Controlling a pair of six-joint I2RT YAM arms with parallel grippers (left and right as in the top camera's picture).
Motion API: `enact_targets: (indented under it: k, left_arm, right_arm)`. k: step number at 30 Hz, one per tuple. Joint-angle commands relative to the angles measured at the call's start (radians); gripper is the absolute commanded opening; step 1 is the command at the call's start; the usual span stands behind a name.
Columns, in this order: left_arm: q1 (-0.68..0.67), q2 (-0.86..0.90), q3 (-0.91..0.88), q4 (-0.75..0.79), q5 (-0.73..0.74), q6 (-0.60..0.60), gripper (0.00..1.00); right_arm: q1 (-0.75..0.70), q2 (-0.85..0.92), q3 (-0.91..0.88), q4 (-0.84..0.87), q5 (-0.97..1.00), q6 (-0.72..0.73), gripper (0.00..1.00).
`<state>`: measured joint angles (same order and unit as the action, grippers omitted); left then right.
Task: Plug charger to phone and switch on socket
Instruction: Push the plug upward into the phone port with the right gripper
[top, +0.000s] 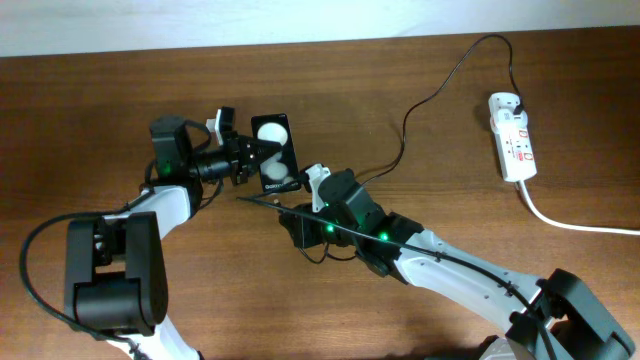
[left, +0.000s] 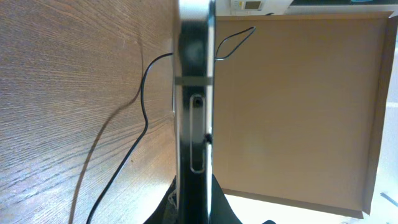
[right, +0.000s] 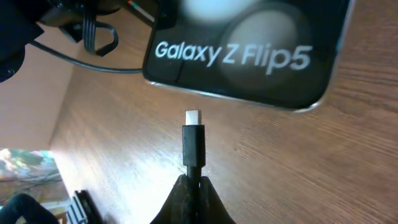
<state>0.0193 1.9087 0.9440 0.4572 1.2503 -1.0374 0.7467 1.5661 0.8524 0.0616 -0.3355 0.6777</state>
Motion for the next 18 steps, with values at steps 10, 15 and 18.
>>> enact_targets:
  k: [10,15,18]
  left_arm:
    - [0.002,-0.026,0.006,0.006,0.025,-0.002,0.01]
    - [0.002,-0.026,0.006,0.006,0.021,-0.002,0.01]
    - [0.002,-0.026,0.006,0.006,0.017,-0.002,0.01]
  right_arm:
    - [-0.042,-0.027,0.004,0.029,-0.053,-0.015,0.04]
    - [-0.048,-0.027,0.004,0.028,-0.102,-0.022,0.04]
    - [-0.049,-0.027,0.004,0.024,-0.164,-0.057,0.04]
